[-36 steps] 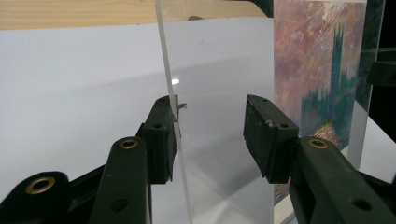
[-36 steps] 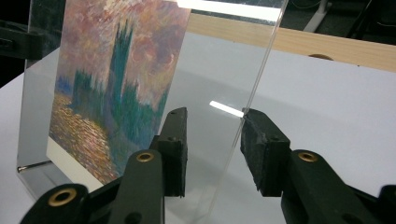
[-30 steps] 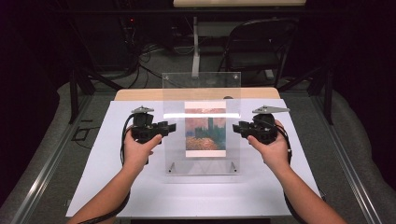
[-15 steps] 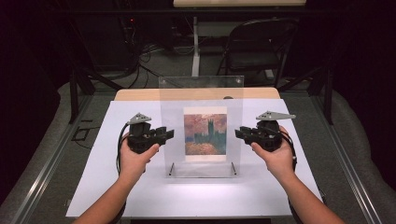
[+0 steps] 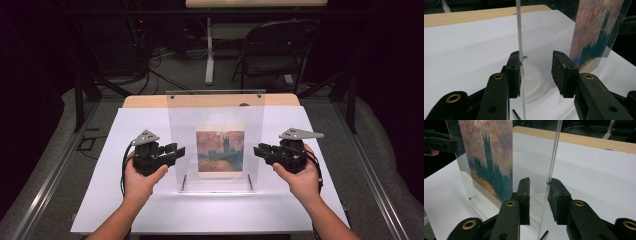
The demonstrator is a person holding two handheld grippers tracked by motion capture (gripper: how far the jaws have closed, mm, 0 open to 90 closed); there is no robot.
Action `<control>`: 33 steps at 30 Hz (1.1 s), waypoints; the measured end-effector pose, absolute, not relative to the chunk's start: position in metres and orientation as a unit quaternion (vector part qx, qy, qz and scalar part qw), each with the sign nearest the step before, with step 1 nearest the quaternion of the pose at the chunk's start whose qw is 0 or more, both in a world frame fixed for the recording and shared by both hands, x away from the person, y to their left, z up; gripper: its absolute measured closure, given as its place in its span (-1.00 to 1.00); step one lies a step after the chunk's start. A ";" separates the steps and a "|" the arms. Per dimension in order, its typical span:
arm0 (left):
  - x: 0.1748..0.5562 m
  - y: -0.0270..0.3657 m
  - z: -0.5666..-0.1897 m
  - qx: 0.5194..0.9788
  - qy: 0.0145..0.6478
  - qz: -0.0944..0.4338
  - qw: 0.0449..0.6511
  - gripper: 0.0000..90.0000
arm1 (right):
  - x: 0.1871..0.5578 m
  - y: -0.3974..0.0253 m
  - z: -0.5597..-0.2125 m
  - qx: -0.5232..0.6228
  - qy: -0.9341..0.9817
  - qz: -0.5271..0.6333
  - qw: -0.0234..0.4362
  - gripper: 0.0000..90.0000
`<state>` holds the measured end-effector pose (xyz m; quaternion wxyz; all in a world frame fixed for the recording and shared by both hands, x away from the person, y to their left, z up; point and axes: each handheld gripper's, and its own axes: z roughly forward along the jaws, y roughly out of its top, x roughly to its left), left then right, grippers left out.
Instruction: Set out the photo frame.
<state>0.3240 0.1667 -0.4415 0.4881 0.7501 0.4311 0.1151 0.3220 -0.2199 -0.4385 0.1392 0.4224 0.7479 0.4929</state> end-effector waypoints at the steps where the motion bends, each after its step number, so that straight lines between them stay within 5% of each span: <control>1: 0.324 0.167 -0.441 0.750 0.431 0.115 0.488 0.35 | 0.322 -0.220 -0.439 0.422 0.748 0.493 0.139 0.60; 33: 0.294 0.169 -0.450 0.753 0.414 0.133 0.495 0.34 | 0.299 -0.218 -0.447 0.409 0.749 0.506 0.124 0.46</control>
